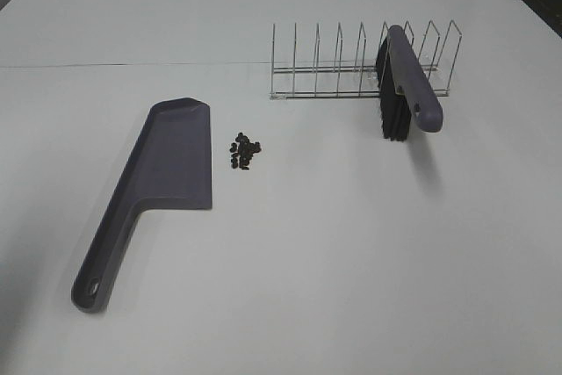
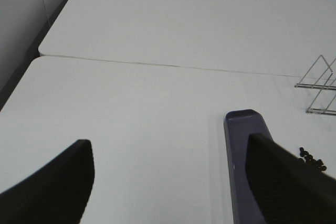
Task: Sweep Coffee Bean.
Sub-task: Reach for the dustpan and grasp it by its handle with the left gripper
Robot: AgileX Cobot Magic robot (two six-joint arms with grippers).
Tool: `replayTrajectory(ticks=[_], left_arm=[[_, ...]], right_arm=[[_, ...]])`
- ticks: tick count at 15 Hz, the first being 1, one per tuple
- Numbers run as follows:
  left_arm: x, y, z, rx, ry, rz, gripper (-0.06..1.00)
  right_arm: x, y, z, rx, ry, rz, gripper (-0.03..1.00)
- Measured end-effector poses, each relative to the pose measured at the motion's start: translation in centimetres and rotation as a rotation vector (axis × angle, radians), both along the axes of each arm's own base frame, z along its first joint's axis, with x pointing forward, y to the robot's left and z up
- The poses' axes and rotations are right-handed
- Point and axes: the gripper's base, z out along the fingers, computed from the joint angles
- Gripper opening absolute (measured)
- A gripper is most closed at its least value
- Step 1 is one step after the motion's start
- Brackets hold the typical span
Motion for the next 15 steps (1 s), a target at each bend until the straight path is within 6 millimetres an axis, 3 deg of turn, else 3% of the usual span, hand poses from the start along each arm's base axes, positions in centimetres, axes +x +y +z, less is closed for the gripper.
replayTrajectory(ticks=[4,9,15], left_arm=[[5.1,-0.8,-1.2,0.000,0.175,-0.034,0.74],[11.0,-5.4,-3.6,-0.004,0.457,-0.183,0.74],[15.0,-7.2,-8.3,-0.070,0.849,-0.201,0.74]], right_arm=[[0.0,0.0,0.0,0.000,0.000,0.000,0.74],[0.0,0.0,0.0,0.000,0.000,0.000,0.74],[0.0,0.0,0.0,0.000,0.000,0.000,0.74]])
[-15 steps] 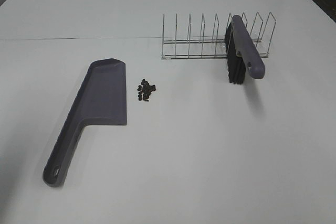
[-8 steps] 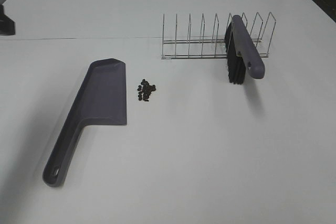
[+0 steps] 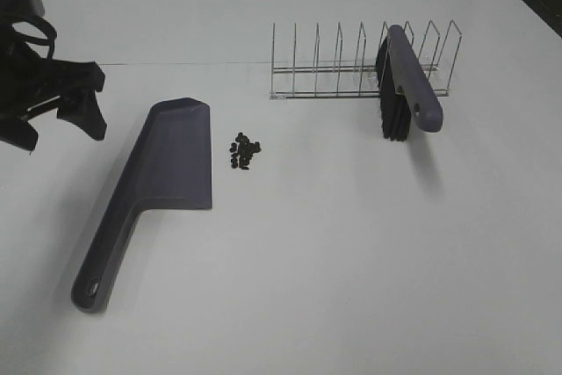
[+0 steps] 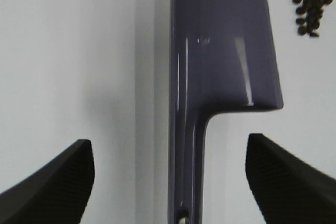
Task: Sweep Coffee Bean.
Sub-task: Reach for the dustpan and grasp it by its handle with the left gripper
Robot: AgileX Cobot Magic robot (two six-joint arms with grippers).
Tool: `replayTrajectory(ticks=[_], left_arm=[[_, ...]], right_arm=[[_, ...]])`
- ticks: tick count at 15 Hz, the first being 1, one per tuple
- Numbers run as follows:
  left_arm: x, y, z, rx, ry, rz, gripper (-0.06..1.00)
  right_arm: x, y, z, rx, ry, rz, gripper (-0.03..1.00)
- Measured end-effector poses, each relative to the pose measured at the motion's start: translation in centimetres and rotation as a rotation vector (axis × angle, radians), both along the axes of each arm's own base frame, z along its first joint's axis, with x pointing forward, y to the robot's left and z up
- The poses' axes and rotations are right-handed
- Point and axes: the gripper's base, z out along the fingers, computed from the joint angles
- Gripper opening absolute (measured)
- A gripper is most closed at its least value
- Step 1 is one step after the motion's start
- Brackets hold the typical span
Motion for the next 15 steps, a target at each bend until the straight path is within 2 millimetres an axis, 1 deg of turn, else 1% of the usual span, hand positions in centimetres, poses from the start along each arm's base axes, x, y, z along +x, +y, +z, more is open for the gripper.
replayTrajectory(ticks=[3,4,6,8,10,12,15], left_arm=[[-0.3,-0.2,-2.6,0.000,0.176,-0.008,0.74],[-0.3,-0.3,-3.0,-0.001,0.195,-0.007,0.75],[-0.3,-0.7,-4.3,0.002,0.245,-0.016,0.80],[-0.4,-2.4,-5.4,0.011,0.261,-0.060,0.84],[-0.6,-4.8,-6.3,0.027,0.229,-0.102,0.85],[-0.6,-5.2,-7.0,0.051,0.240,-0.109,0.85],[-0.6,-5.1,-8.9,0.088,0.289,-0.095,0.85]], right_arm=[[0.0,0.0,0.0,0.000,0.000,0.000,0.74],[0.0,0.0,0.0,0.000,0.000,0.000,0.74],[0.0,0.0,0.0,0.000,0.000,0.000,0.74],[0.0,0.0,0.0,0.000,0.000,0.000,0.74],[0.0,0.0,0.0,0.000,0.000,0.000,0.74],[0.0,0.0,0.0,0.000,0.000,0.000,0.74],[0.0,0.0,0.0,0.000,0.000,0.000,0.74]])
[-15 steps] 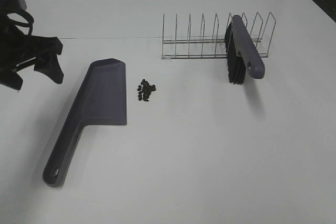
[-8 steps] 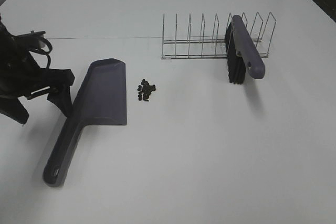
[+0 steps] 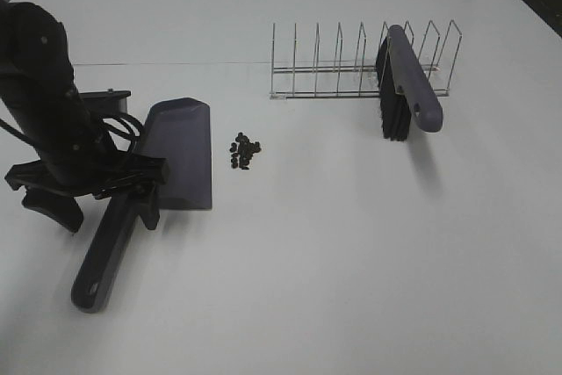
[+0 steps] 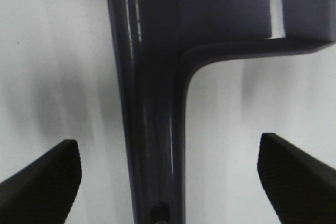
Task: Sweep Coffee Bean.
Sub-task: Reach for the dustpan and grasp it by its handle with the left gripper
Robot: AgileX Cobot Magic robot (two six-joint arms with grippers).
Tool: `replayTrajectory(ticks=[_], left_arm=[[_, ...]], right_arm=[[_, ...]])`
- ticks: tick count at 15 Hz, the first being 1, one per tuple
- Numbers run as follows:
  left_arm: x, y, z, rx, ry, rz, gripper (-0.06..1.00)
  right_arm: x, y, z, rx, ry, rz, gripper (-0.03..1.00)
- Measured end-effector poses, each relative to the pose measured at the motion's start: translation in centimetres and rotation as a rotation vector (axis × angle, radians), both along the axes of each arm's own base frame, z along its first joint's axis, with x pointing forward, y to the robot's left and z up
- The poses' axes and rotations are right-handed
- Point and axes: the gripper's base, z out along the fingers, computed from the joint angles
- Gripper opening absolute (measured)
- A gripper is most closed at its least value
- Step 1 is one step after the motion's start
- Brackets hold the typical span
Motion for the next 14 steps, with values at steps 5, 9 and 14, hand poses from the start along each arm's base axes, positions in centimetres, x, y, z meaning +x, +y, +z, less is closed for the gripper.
replayTrajectory(ticks=[5,9,14], left_arm=[[0.4,0.0,-2.1,0.019,0.002,-0.001,0.85],[0.8,0.0,-2.4,0.022,-0.018,0.003,0.72],[0.9,-0.1,-2.5,0.018,-0.022,0.015,0.35]], right_arm=[[0.0,0.0,0.0,0.000,0.000,0.000,0.74],[0.0,0.0,0.0,0.001,0.000,0.001,0.74],[0.0,0.0,0.0,0.001,0.000,0.001,0.74]])
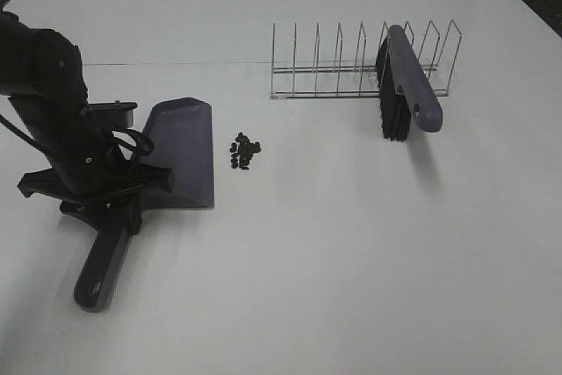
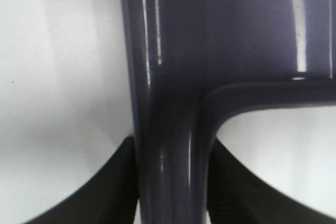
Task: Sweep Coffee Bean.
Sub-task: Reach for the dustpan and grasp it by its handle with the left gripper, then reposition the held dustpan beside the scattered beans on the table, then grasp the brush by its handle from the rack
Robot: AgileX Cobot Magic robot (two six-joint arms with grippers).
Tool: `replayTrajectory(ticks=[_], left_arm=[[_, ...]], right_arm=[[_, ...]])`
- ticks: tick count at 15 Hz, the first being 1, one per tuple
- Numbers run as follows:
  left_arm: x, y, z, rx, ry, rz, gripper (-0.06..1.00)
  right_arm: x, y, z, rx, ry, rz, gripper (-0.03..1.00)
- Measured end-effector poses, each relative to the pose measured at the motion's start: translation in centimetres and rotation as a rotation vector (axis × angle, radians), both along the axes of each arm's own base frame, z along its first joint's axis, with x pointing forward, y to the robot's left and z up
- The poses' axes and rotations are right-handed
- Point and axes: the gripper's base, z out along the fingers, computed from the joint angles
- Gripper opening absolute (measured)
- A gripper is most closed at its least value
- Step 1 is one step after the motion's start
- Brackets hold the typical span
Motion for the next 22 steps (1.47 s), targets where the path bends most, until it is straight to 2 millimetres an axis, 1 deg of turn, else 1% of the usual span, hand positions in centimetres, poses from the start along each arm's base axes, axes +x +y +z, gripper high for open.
replayTrajectory(ticks=[6,8,12,15,18,19,20,22], left_arm=[[0.1,0.0,0.0,0.004,0.001,0.054,0.35],[0.1,0.1,0.4,0.006,-0.014,0.054,0.35],[0.2,0.2,2.7,0.003,-0.080,0.040,0.35],[-0.1,0.4,3.2,0.009,-0.091,0.031,0.35],[-0.6,0.7,2.8,0.024,-0.078,0.022,0.35],[-0.5,0.7,2.8,0.027,-0.081,0.018,0.35],[-0.5,0.7,2.8,0.028,-0.081,0.017,0.35],[-0.5,0.7,2.8,0.028,-0.081,0.017,0.35]], right_arm=[[0.0,0.0,0.0,0.000,0.000,0.000,0.74],[0.0,0.0,0.0,0.000,0.000,0.000,0.74],[0.0,0.0,0.0,0.000,0.000,0.000,0.74],[0.0,0.1,0.0,0.008,0.000,0.006,0.74],[0.1,0.4,0.1,0.040,-0.002,0.024,0.74],[0.9,0.3,0.4,0.049,0.027,0.016,0.74],[1.2,0.3,0.6,0.050,0.032,0.014,0.74],[3.4,0.2,1.7,0.067,0.038,-0.002,0.74]])
